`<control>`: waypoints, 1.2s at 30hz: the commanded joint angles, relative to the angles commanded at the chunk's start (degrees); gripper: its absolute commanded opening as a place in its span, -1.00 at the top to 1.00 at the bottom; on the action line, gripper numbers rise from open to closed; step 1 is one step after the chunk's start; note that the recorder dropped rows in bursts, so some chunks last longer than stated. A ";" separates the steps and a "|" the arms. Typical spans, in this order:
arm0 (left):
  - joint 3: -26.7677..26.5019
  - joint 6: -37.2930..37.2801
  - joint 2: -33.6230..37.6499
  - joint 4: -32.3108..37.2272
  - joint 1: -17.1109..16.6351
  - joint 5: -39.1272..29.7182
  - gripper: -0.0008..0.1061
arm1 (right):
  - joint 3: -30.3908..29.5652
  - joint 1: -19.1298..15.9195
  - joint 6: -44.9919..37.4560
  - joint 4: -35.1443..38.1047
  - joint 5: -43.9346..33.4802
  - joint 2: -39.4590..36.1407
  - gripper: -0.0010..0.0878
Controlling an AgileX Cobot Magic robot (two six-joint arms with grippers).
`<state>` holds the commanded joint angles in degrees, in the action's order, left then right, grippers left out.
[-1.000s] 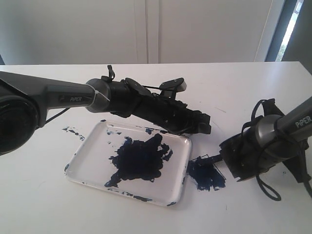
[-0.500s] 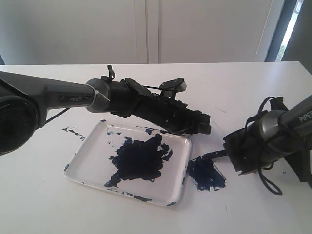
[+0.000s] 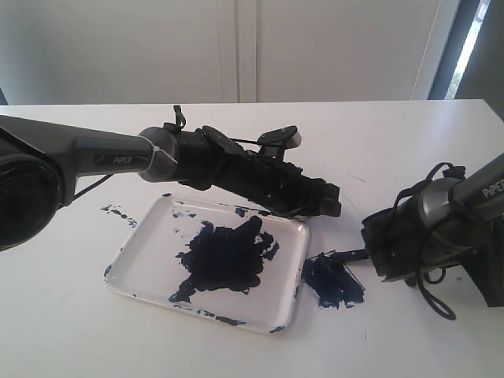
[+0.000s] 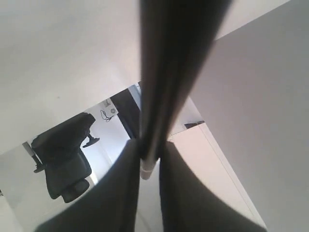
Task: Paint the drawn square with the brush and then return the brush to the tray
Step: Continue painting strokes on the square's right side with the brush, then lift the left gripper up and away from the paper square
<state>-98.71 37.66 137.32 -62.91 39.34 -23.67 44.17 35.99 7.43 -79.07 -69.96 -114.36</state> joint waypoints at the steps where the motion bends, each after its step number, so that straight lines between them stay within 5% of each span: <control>1: 0.00 0.00 0.00 0.00 0.00 0.00 -0.15 | -0.64 0.00 0.00 -0.11 0.00 0.00 0.98; 20: 0.00 0.00 0.00 0.00 0.00 0.12 -0.15 | -5.68 3.38 -2.40 2.17 0.00 4.63 0.98; 25: -0.66 2.78 -0.40 0.00 -0.14 1.91 -0.15 | -4.76 4.37 3.49 2.66 0.00 7.95 0.98; 36: -6.90 10.40 -10.64 0.12 -1.99 2.27 -0.15 | -4.76 4.26 8.61 8.52 0.00 10.33 0.98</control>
<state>-105.61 48.06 126.68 -62.79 37.35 -21.41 39.41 40.25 16.03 -70.55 -69.96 -104.03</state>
